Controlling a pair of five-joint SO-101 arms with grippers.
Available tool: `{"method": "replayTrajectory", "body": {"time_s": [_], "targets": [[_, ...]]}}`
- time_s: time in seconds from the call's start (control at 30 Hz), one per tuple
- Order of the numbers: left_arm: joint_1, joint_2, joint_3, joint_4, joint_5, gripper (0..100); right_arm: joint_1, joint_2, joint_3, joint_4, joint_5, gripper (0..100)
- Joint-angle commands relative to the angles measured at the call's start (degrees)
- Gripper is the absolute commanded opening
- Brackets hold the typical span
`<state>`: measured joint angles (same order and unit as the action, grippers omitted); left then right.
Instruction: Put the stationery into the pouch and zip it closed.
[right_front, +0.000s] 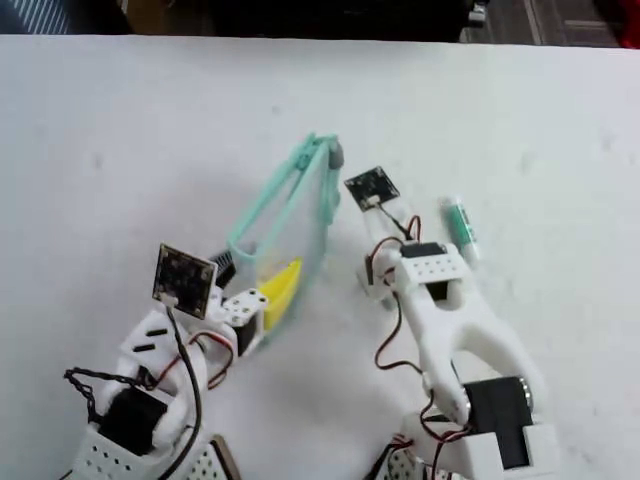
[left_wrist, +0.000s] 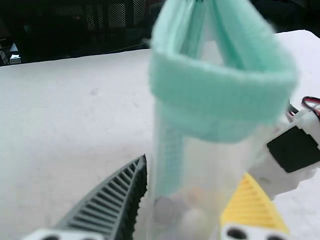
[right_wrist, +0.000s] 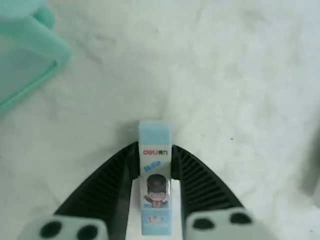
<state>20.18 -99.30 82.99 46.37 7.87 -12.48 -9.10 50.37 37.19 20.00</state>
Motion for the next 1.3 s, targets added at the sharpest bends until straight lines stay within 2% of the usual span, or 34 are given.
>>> {"method": "replayTrajectory", "body": {"time_s": [0.0,0.2,0.27,0.77,0.87,1.0,1.27], "targets": [[0.66,-0.57,-0.44,-0.26,0.09,24,0.4,-3.21,0.35,-1.45,-0.18,1.7],[0.66,-0.57,-0.35,-0.26,0.09,24,3.03,-5.67,2.02,-3.38,-0.88,1.7],[0.75,-0.57,-0.35,-0.26,0.09,24,4.18,-7.6,3.69,-5.05,-3.43,1.7],[0.75,-0.57,-0.35,-0.26,0.09,24,4.97,-31.87,20.75,-13.67,-5.63,1.7],[0.75,-0.57,-0.35,-0.26,0.09,24,4.7,-40.75,25.49,-14.99,-9.67,1.7],[0.75,-0.57,-0.35,-0.26,0.09,24,4.62,-51.3,34.02,-22.02,-14.15,1.6],[0.75,-0.57,-0.35,-0.26,0.09,24,1.98,-55.43,37.1,-21.67,-8.88,1.6]]}}
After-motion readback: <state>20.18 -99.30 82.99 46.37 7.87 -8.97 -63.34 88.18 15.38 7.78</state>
